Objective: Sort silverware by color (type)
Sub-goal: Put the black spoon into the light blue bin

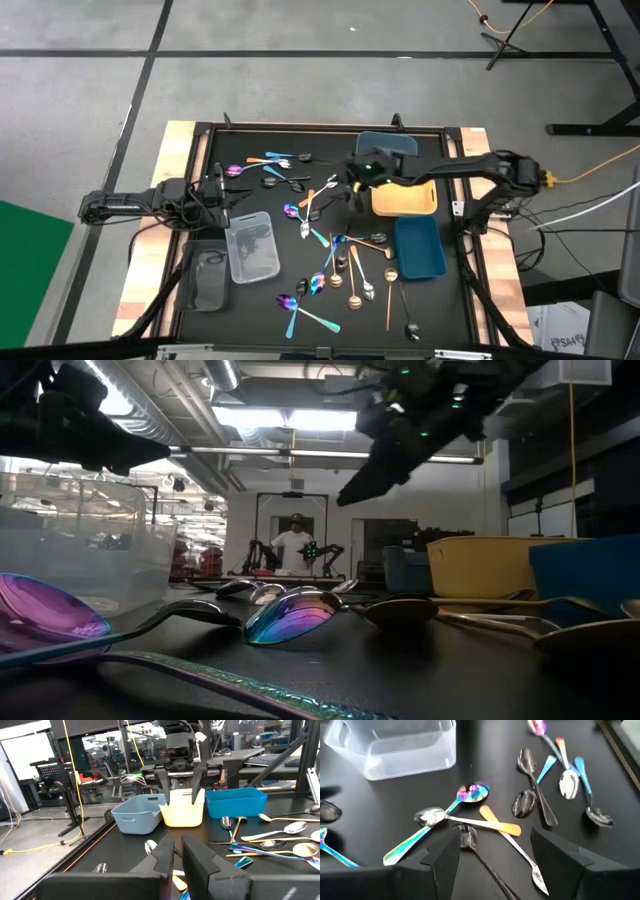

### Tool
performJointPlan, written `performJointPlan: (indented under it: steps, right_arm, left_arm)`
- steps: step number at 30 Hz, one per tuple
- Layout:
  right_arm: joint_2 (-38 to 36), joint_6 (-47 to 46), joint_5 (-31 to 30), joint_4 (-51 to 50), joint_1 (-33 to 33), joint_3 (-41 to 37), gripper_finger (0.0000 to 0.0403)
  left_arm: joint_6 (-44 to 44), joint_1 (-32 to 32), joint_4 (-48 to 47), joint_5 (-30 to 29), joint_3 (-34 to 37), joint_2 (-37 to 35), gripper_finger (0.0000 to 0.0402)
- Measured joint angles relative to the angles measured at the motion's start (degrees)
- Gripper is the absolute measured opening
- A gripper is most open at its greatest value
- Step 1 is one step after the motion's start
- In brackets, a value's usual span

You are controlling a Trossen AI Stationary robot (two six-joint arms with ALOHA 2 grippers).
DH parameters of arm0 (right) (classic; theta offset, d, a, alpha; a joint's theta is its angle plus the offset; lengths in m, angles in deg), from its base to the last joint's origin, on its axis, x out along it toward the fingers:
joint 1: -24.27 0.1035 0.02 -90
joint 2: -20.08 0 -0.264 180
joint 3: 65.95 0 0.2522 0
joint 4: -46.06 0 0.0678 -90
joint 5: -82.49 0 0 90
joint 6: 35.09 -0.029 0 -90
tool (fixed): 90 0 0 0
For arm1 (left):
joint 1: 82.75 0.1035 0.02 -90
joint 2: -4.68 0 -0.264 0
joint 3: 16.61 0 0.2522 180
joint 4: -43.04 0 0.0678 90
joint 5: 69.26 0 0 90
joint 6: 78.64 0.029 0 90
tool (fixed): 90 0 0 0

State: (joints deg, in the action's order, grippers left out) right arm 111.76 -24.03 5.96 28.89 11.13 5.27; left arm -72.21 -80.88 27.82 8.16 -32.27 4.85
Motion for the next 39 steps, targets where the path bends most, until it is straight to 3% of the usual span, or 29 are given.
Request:
performJointPlan:
  steps: [9, 35, 39]
  right_arm:
    - [11.6, 6.0, -0.3, -10.0, 0.0, 11.8, 0.0232]
    - [24.1, 7.5, 0.1, -9.6, 0.0, 12.2, 0.0231]
    - [24.2, 7.5, 0.7, -9.6, 0.0, 12.2, 0.0212]
  left_arm:
    - [-0.1, 0.0, 0.0, 0.0, 0.0, 0.1, 0.0029]
    - [0.0, 0.0, 0.0, 0.0, 0.0, 0.2, 0.0029]
    - [0.0, 0.0, 0.0, 0.0, 0.0, 0.2, 0.0029]
